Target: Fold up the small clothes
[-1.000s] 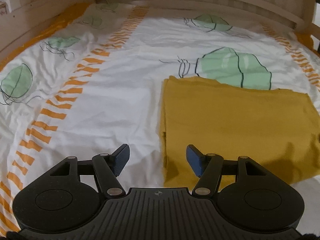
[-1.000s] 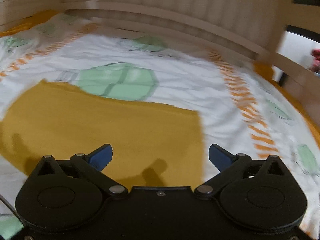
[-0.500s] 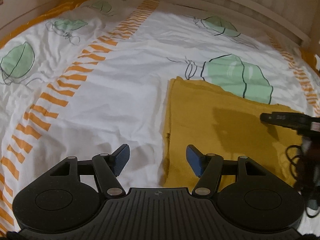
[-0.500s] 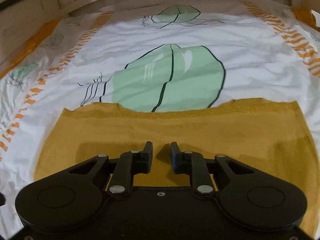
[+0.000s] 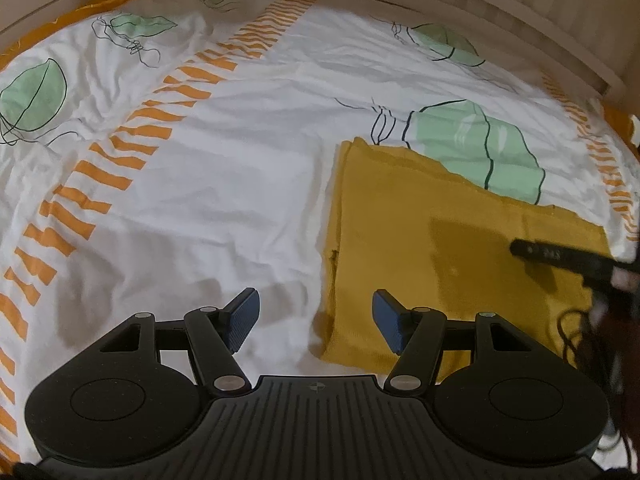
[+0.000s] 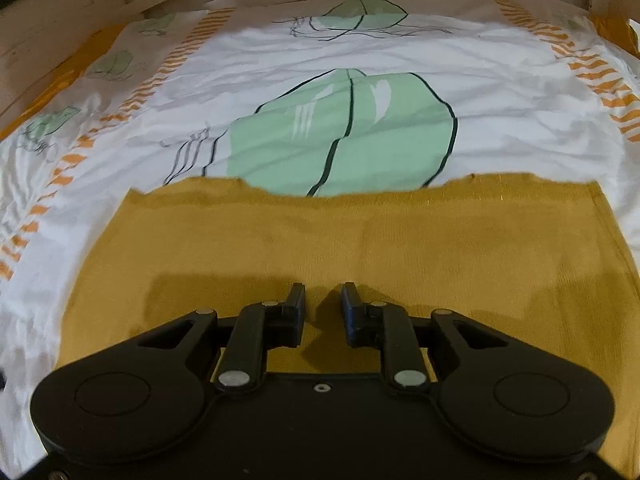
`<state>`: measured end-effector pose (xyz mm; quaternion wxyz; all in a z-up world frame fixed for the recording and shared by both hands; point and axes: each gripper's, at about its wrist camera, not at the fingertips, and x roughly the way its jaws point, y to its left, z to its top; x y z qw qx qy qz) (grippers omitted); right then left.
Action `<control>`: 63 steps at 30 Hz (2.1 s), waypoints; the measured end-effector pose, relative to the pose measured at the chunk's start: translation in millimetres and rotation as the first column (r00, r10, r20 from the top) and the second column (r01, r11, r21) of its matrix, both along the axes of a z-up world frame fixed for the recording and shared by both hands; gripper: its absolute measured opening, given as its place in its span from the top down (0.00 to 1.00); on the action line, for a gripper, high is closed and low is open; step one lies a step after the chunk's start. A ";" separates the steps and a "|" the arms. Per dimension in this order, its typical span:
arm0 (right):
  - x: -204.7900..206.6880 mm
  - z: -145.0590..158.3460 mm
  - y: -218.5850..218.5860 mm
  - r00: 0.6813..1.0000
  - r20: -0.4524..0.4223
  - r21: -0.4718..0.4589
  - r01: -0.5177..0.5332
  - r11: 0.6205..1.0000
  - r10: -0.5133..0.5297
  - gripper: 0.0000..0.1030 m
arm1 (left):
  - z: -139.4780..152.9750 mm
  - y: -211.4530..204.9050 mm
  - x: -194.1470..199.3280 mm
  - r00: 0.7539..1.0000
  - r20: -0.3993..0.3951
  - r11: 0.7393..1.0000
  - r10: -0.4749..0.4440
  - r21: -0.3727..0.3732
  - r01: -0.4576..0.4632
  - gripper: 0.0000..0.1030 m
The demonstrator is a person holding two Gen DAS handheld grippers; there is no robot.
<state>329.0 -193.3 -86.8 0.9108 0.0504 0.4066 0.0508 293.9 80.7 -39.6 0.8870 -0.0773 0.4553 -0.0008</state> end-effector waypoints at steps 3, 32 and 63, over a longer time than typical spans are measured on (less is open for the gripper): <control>-22.9 -2.3 5.8 1.000 0.010 -0.001 -0.010 1.000 0.010 0.68 | -0.5 0.8 0.5 1.000 -0.005 1.000 0.003 0.002 -0.003 0.41; -107.5 6.1 -18.8 0.991 0.105 0.148 -0.099 0.984 0.084 0.16 | 3.9 2.0 -2.2 1.000 0.004 1.000 0.004 -0.017 -0.004 0.41; -38.2 -30.8 -213.0 0.998 -0.003 0.563 0.058 0.825 -0.069 0.00 | -15.0 -15.0 8.3 0.997 -0.065 0.999 -0.040 -0.037 0.037 0.41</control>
